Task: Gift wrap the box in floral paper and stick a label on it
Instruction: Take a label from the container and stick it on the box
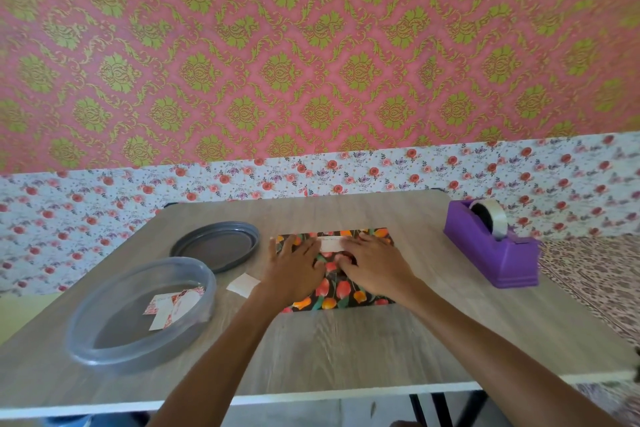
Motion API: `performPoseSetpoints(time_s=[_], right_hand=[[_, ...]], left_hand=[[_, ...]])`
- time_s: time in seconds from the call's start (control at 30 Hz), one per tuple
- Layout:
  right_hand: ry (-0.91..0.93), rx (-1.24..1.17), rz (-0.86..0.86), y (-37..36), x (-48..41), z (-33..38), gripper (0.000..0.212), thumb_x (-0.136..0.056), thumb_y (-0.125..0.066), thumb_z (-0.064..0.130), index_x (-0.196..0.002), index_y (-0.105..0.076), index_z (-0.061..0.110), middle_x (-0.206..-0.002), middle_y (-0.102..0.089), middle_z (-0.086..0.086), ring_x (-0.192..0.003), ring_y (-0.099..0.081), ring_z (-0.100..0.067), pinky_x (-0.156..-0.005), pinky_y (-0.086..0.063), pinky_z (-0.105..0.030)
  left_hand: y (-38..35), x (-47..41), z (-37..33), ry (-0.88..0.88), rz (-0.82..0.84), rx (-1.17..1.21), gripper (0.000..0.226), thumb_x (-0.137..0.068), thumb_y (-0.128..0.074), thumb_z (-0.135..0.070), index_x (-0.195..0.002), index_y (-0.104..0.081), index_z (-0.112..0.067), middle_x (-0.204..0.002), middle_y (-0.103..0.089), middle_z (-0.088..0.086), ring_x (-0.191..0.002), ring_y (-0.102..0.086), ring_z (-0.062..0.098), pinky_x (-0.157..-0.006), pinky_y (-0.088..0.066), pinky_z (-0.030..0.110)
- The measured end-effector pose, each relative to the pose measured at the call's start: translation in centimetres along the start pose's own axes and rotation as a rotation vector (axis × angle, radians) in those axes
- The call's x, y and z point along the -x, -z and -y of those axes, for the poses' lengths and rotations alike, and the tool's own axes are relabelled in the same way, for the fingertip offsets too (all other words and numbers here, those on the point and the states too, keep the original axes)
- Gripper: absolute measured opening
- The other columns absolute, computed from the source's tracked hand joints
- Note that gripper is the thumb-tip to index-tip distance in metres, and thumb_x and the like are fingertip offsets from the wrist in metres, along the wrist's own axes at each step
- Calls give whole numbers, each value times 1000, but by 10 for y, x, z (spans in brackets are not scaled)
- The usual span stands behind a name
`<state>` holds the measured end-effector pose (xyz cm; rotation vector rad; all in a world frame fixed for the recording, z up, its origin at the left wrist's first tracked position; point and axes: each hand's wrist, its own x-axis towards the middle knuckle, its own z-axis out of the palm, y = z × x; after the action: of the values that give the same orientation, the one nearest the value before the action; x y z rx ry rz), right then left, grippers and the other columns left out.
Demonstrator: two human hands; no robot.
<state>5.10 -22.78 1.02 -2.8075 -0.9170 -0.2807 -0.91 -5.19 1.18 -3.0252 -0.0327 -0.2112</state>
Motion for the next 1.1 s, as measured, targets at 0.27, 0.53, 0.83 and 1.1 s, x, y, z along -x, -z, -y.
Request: performPoseSetpoints(time_s=[0.27, 0.53, 0.83, 1.1], right_hand=[[-2, -94, -371, 6, 6, -1, 36, -96, -53, 37, -66, -66, 23, -53, -56, 11, -51, -49, -6, -51, -43, -21], [-289, -408, 150, 14, 42, -28, 119, -58, -76, 74, -152, -13, 37, -153, -28, -5, -142, -30, -30, -113, -34, -45], [-303, -485, -35, 34, 20, -36, 109, -54, -94, 40, -148, -40, 27, -148, -46, 2, -133, -47, -18, -108, -40, -32], [-318, -551, -20, 35, -97, -63, 107, -56, -95, 32, -147, -39, 23, -150, -44, -1, -136, -44, -22, -108, -40, -35]], left_hand=[[3, 20, -7, 65, -436, 216, 31, -98, -44, -35, -106, -74, -29, -107, -70, -8, -118, -52, 14, -111, -26, 34], [-10, 23, 10, 337, -42, 779, 95, -71, -47, -84, -146, -21, -32, -151, -36, 6, -135, -41, 33, -107, -39, 56], [10, -4, 29, 165, -96, 747, 104, -56, -88, -47, -143, -34, -27, -138, -46, 4, -124, -50, 28, -105, -45, 49], [10, -122, 70, 203, -69, 703, 104, -56, -89, -40, -144, -38, -19, -136, -47, 9, -121, -51, 29, -100, -47, 40]])
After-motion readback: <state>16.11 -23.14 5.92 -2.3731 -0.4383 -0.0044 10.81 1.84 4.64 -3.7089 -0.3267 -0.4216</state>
